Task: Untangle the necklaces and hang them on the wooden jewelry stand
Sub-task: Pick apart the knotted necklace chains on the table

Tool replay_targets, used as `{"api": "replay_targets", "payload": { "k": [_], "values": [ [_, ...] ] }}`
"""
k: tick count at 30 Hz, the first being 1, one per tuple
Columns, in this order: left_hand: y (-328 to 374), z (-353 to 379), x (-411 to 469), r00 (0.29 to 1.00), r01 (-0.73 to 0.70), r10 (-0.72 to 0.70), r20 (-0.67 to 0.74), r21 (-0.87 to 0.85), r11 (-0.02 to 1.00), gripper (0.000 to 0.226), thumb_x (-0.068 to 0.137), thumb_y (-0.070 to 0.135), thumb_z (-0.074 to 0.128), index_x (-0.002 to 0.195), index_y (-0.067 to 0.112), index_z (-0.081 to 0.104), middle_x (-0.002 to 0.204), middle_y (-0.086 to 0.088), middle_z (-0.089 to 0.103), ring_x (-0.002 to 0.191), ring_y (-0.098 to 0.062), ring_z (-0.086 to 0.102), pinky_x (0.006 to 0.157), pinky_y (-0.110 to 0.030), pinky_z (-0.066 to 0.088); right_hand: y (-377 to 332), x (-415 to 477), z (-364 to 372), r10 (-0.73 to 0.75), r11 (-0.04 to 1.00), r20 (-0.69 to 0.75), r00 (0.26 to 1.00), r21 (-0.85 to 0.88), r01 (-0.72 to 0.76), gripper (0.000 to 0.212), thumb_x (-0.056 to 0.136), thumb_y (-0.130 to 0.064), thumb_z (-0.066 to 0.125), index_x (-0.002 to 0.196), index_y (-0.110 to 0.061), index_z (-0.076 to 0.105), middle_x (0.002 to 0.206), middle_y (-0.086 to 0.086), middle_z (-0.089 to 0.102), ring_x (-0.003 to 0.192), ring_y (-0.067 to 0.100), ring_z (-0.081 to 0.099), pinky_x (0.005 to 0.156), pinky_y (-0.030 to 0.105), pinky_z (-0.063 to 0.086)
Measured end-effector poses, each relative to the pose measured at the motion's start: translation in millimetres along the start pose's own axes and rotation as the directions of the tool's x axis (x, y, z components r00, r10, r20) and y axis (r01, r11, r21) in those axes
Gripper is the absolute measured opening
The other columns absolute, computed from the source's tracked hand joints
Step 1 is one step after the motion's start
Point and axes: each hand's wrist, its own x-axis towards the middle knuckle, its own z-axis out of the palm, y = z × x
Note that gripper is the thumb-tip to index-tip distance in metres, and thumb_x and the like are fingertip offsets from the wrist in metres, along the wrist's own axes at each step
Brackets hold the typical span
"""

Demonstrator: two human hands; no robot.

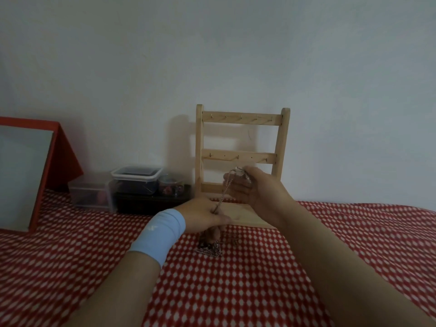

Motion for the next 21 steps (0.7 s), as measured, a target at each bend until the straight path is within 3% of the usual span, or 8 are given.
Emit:
{"api": "replay_targets", "payload": {
  "k": [3, 5, 8, 10, 12, 15, 17, 21],
  "values": [
    [-5, 1, 5, 0.998, 0.012, -0.007, -0.059, 0.080, 0.997, 0.035, 0.095, 0.043, 0.057, 0.069, 0.023, 0.070, 0.071, 0.013, 0.070, 0.078, -0.005, 0.067, 0.087, -0.023, 0.045, -3, -3, 1, 0.042, 0.973, 0.076, 0.996, 0.225, -0.058, 0.038, 0.108, -0.024, 0.037, 0.088, -0.004, 0.062, 0.082, 0.013, 0.067, 0.073, 0.025, 0.067, 0.086, 0.043, 0.058],
    [-8, -2, 5, 0.996, 0.004, 0.007, -0.089, 0.120, 0.993, 0.039, 0.092, 0.048, 0.060, 0.063, 0.024, 0.071, 0.078, 0.017, 0.064, 0.086, -0.002, 0.060, 0.090, -0.024, 0.042, -3, -2, -1, 0.061, 0.962, 0.054, 0.997, 0.264, -0.073, 0.028, 0.107, -0.023, 0.042, 0.082, -0.012, 0.050, 0.065, 0.005, 0.048, 0.055, 0.018, 0.044, 0.063, 0.035, 0.054],
    [-14, -13, 3, 0.993, 0.034, -0.026, -0.111, 0.067, 0.997, 0.041, 0.085, 0.048, 0.069, 0.053, 0.023, 0.065, 0.073, 0.006, 0.067, 0.072, -0.002, 0.059, 0.077, -0.017, 0.044, -6, -1, -7, 0.068, 0.990, 0.043, 0.997, 0.119, -0.072, 0.027, 0.106, -0.023, 0.045, 0.080, -0.016, 0.041, 0.059, 0.003, 0.040, 0.050, 0.014, 0.026, 0.044, 0.026, 0.032],
    [-14, -19, 3, 0.995, 0.059, -0.049, -0.092, 0.108, 0.992, 0.044, 0.081, 0.047, 0.074, 0.050, 0.021, 0.058, 0.058, 0.005, 0.060, 0.058, -0.006, 0.055, 0.065, -0.020, 0.043, -9, -3, -6, 0.043, 0.998, 0.062, 0.997, -0.059, -0.039, 0.027, 0.105, -0.023, 0.046, 0.080, -0.014, 0.045, 0.058, 0.005, 0.043, 0.046, 0.014, 0.027, 0.043, 0.026, 0.027],
    [-15, -21, 2, 0.996, 0.088, -0.080, -0.047, 0.196, 0.977, 0.040, 0.080, 0.046, 0.076, 0.055, 0.021, 0.057, 0.061, 0.007, 0.057, 0.064, -0.010, 0.055, 0.068, -0.025, 0.045, -11, -7, -4, 0.003, 0.949, 0.049, 0.999, -0.315, 0.012, 0.022, 0.105, -0.022, 0.050, 0.087, -0.009, 0.053, 0.059, 0.008, 0.051, 0.042, 0.013, 0.034, 0.043, 0.024, 0.029],
    [-16, -20, -2, 0.985, 0.138, -0.162, 0.057, 0.292, 0.946, 0.025, 0.080, 0.045, 0.076, 0.090, 0.022, 0.072, 0.098, 0.010, 0.067, 0.091, -0.008, 0.062, 0.088, -0.026, 0.049, -10, -6, -6, 0.002, 0.789, 0.024, 1.000, -0.615, 0.013, 0.022, 0.105, -0.024, 0.053, 0.102, -0.005, 0.063, 0.064, 0.009, 0.063, 0.041, 0.010, 0.041, 0.041, 0.023, 0.036],
    [-17, -17, -4, 0.978, 0.157, -0.194, 0.082, 0.332, 0.930, 0.032, 0.081, 0.042, 0.075, 0.109, 0.027, 0.070, 0.116, 0.012, 0.062, 0.107, -0.008, 0.058, 0.096, -0.024, 0.044, -7, -3, -13, 0.096, 0.672, 0.027, 0.995, -0.739, -0.045, 0.021, 0.104, -0.022, 0.054, 0.105, -0.005, 0.066, 0.076, 0.010, 0.069, 0.047, 0.010, 0.049, 0.045, 0.023, 0.043],
    [-16, -12, 1, 0.982, 0.127, -0.166, 0.086, 0.347, 0.929, 0.036, 0.081, 0.042, 0.075, 0.115, 0.030, 0.070, 0.120, 0.009, 0.062, 0.112, -0.010, 0.057, 0.104, -0.029, 0.044, 2, -1, -25, 0.373, 0.187, 0.050, 0.927, -0.982, -0.022, 0.019, 0.099, -0.023, 0.062, 0.110, -0.015, 0.074, 0.089, -0.007, 0.067, 0.077, 0.008, 0.062, 0.077, 0.026, 0.052]
  ]
}}
